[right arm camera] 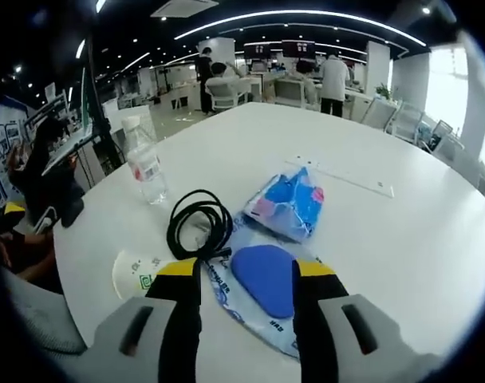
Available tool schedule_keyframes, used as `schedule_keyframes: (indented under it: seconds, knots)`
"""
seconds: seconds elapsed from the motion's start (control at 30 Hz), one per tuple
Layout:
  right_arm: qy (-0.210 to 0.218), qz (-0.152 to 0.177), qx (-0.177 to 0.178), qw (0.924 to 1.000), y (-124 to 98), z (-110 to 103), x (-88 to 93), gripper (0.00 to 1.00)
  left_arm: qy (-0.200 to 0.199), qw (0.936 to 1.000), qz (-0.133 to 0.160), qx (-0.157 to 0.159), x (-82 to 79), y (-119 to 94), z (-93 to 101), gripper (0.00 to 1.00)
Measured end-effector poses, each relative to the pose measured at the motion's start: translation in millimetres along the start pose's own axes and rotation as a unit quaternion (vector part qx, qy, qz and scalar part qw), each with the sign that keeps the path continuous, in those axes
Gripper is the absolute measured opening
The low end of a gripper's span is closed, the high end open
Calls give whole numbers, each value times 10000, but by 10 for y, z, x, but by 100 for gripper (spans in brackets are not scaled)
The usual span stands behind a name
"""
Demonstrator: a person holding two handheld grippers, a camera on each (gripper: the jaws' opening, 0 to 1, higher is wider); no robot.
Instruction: Arrange the tabletop items into an orderly group along one side of the table until the central work area is clear of visible clutter.
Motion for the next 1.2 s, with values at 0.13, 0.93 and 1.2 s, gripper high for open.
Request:
schedule_keyframes:
  seconds: [0.13,0.93,1.2]
  knots:
    - [68,-48,49,10000,84,16,-23,44,-102,9999,70,-117,-4,-23,-49,98]
    - [327,-157,-191,9992,422,-104,-50,41,-88,9996,-134,-221,63,-27,-87,95]
    - [503,-143,-289,9982,548,-162,-66,41,-157,9993,-249,-214,111,-18,-81,95]
Point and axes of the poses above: the point that each gripper's makers call its tool centre point, and the gripper's own axes: y roughly forward along the fingers, z roughly to its right, x roughly out of its underside, the point moved 1 cm from there along -y, roughly backward along the fingers, and after that the axes turned 14 degrees about x, right-handed, at the moved point
